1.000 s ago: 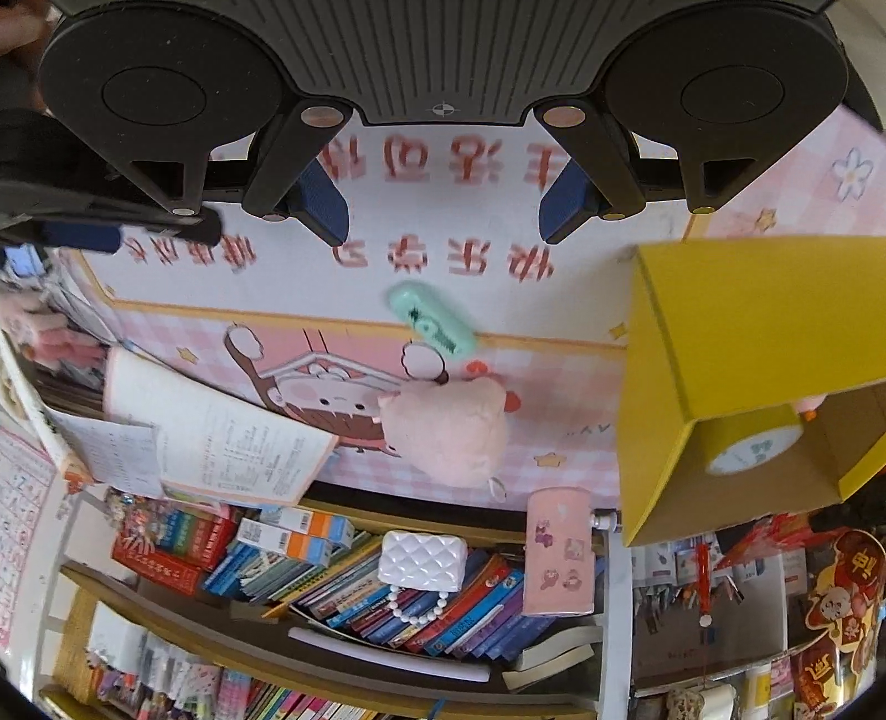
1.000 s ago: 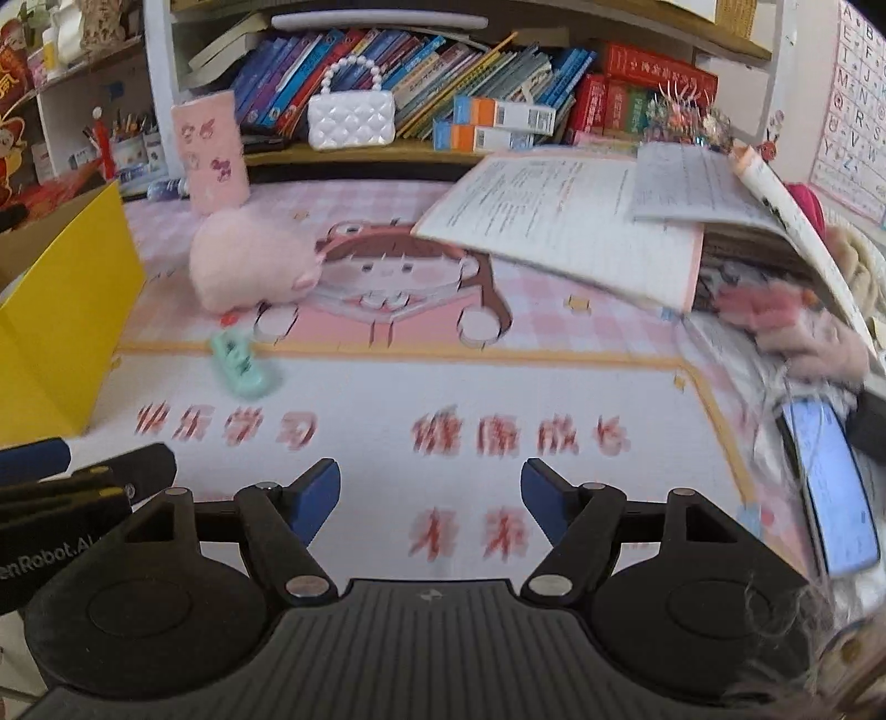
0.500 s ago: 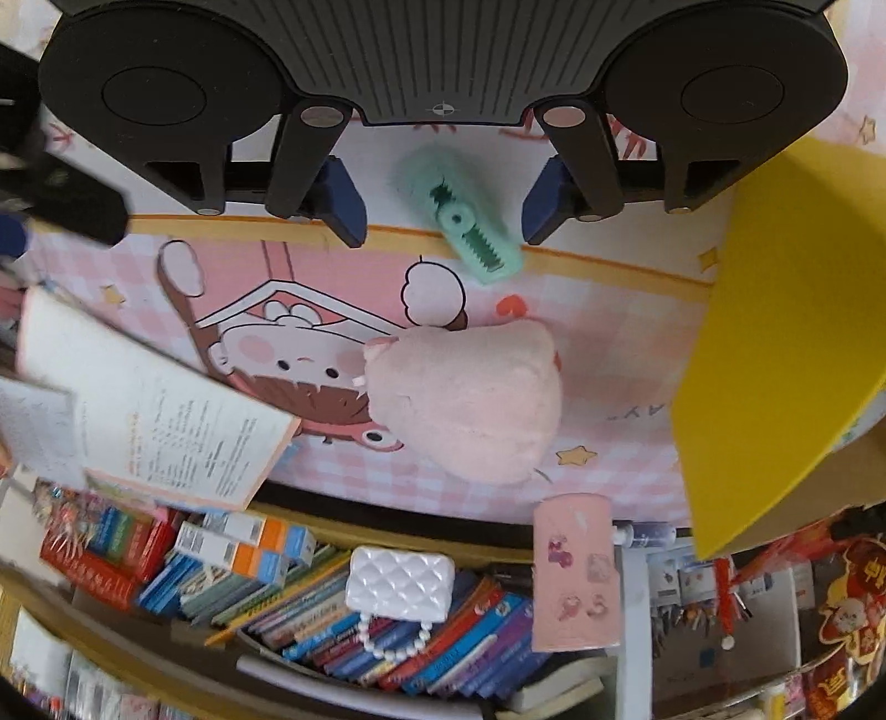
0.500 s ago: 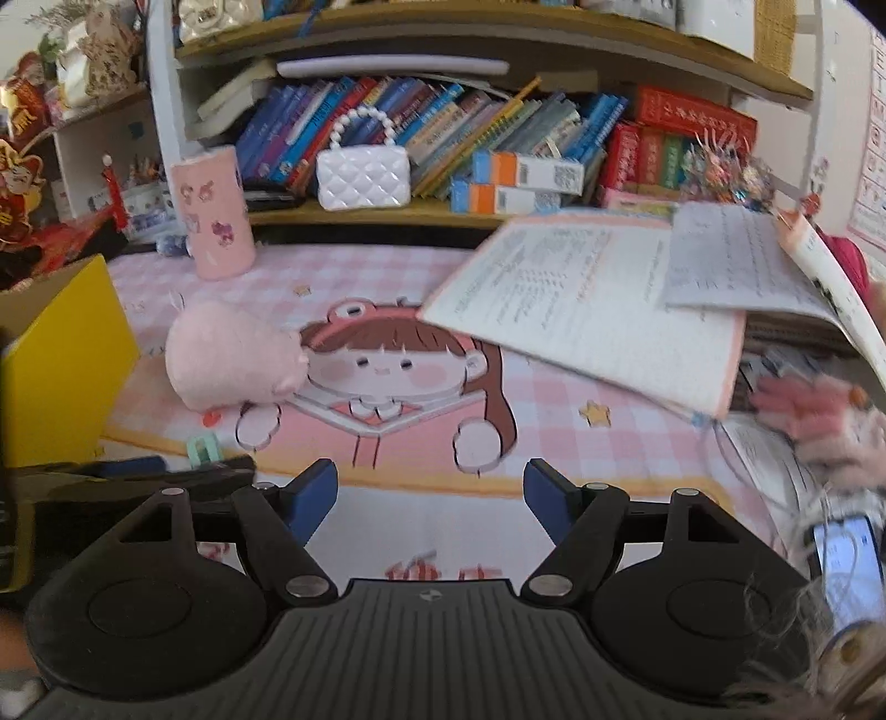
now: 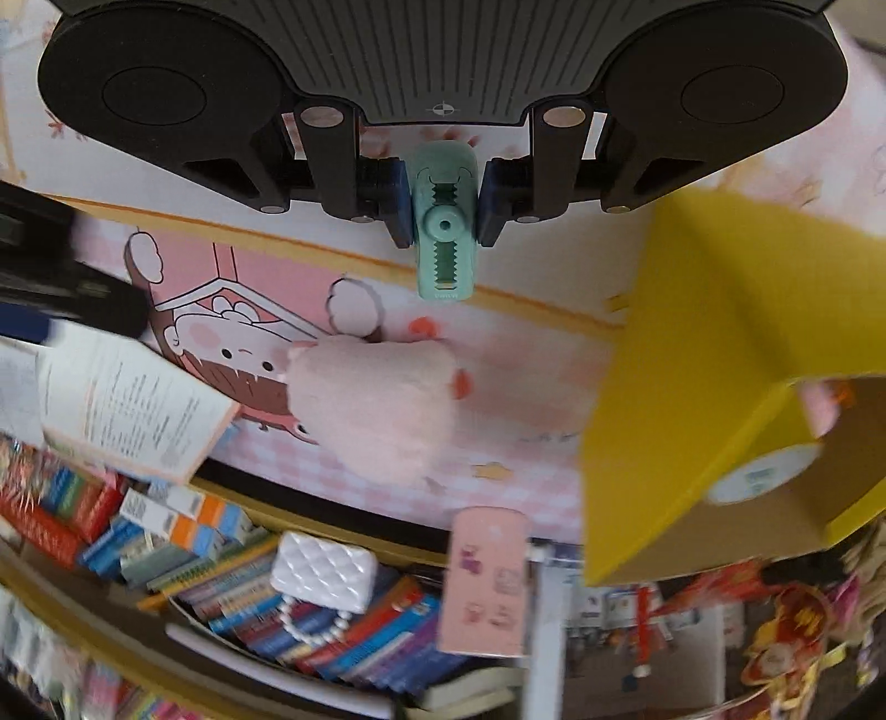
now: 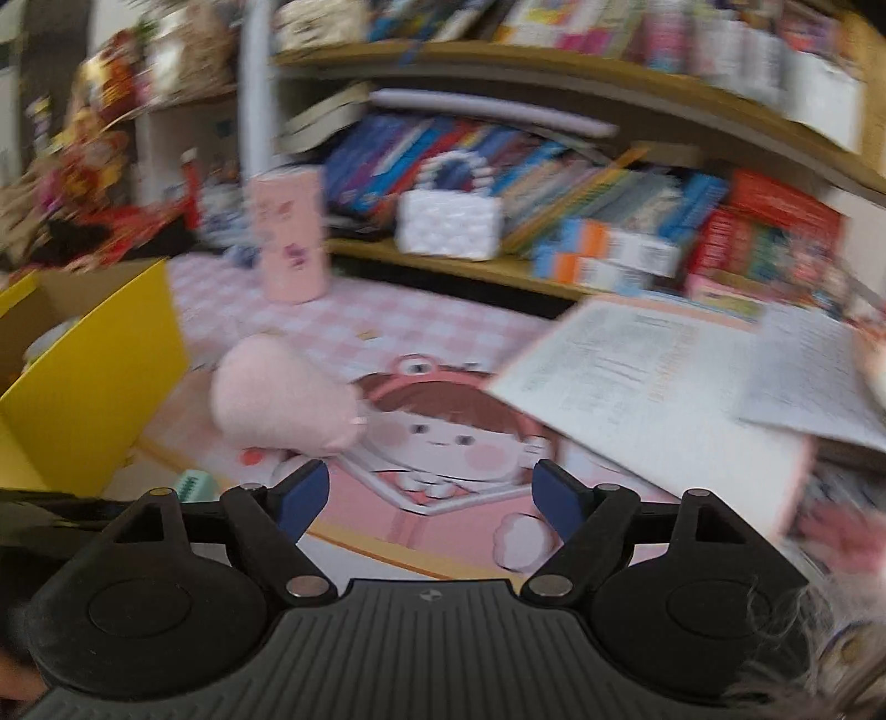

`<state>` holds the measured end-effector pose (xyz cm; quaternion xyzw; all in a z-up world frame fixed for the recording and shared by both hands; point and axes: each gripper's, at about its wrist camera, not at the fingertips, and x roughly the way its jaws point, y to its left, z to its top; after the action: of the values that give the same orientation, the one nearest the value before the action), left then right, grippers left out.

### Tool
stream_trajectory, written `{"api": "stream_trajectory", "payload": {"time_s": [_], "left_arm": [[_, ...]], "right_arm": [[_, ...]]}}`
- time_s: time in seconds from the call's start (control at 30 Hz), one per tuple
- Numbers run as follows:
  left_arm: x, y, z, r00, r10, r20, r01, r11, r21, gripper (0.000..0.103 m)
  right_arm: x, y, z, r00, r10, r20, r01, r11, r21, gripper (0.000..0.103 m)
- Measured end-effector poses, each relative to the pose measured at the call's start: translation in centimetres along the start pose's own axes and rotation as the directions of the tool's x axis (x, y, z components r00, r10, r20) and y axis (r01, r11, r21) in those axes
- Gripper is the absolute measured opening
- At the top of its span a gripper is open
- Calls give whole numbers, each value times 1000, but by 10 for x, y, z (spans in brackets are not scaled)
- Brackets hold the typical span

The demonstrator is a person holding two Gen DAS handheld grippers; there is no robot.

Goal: Organize objects
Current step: 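Grasp the mint-green stapler with the left tool, then grasp the pink plush toy with the right tool while the left tool holds the stapler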

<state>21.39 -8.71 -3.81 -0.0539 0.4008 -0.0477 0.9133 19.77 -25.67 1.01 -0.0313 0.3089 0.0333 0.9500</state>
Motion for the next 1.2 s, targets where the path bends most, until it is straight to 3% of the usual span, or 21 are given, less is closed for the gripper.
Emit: {"api": "stream_trajectory", "payload": {"time_s": [0.13, 0.3, 0.47, 0.63, 0.73, 0.87, 1.0, 1.2], "left_arm": [[-30, 21, -10, 1000, 5, -17, -6, 999, -50, 23], [-67, 31, -21, 1000, 2, 6, -1, 996, -88, 23], [-90, 36, -24, 997, 10, 76, -4, 997, -83, 23], [-98, 44, -29, 996, 20, 85, -11, 994, -109, 23], [-102, 49, -35, 997, 27, 77, -18, 992, -122, 23], [-106, 57, -40, 997, 34, 75, -24, 990, -137, 23], [-109, 66, -42, 996, 18, 86, -6, 991, -133, 23], [-111, 81, -47, 994, -47, 98, 59, 991, -123, 23]], "right_arm": [[31, 25, 11, 993, 113, -21, -115, 981, -154, 88], [67, 61, 15, 987, 159, -17, -152, 901, -405, 91], [96, 81, 20, 982, 185, -40, -178, 829, -530, 91], [129, 98, 24, 985, 157, -69, -166, 769, -617, 90], [142, 104, 21, 984, 155, -90, -176, 746, -642, 81], [140, 105, 20, 989, 136, -62, -146, 788, -599, 62], [119, 98, 21, 990, 126, -58, -139, 870, -472, 59], [68, 96, 12, 992, 94, -84, -115, 953, -281, 60]]}}
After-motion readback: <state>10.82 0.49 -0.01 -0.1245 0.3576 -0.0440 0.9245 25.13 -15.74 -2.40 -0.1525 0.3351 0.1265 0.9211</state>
